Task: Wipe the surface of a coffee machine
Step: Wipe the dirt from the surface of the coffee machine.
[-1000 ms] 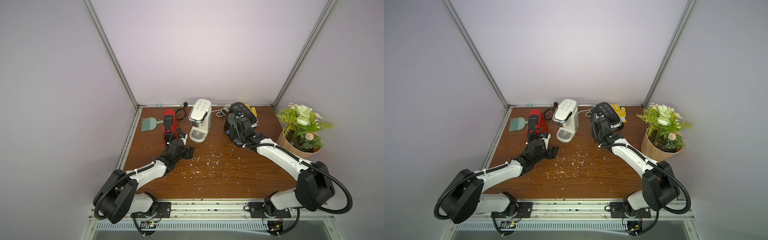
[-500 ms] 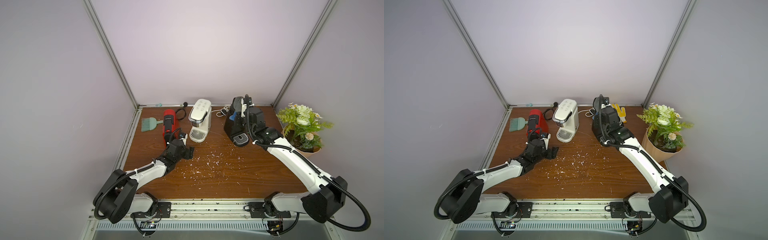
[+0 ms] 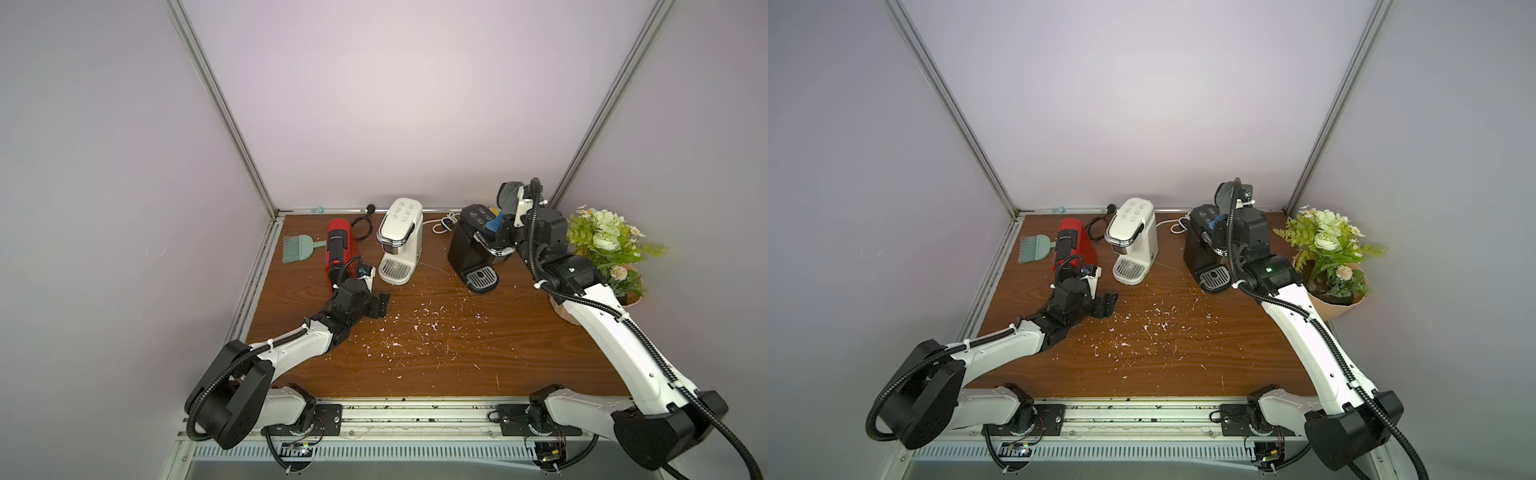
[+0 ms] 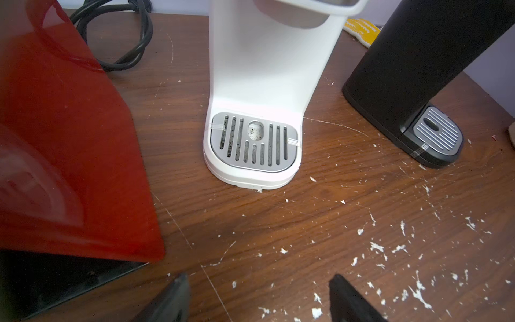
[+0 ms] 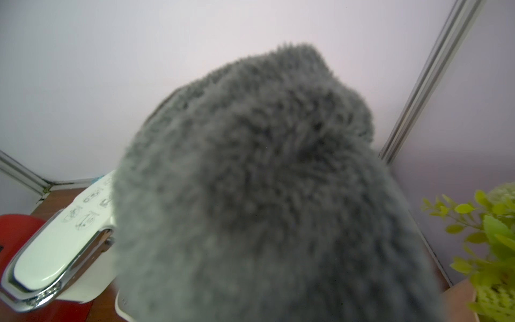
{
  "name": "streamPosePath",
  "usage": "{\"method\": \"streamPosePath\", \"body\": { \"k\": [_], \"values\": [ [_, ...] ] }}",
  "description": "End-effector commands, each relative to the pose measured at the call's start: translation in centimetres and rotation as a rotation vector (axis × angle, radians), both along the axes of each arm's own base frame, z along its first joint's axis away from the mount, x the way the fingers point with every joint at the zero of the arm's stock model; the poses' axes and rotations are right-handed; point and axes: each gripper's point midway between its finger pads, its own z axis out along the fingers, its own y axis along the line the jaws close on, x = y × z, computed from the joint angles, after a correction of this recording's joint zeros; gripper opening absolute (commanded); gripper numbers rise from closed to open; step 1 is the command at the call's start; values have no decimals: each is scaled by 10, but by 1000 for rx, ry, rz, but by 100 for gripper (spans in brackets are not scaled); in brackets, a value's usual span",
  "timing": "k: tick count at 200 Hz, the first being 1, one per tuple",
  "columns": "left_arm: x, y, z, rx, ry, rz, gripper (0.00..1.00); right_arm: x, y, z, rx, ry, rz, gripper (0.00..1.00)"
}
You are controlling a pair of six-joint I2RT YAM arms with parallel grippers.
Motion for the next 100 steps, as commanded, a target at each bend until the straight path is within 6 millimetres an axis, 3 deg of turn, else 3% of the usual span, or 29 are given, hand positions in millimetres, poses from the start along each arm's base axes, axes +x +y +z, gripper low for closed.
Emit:
{"method": "streamPosePath", "body": {
  "k": [1,31,82,100],
  "values": [
    [3,-3,9,-11,-30,5,80,4,-9,7,42,4,-14,18],
    [1,-4,12,-24,-43,-1,80,19,-28,-32,91,91,-19,18],
    [1,-9,9,-23,-24,-18,79,47,-3,-67,212,176,121,18],
    [2,-9,8,-12,-18,-16,80,59,15,-82,247,217,195,18]
  ]
}}
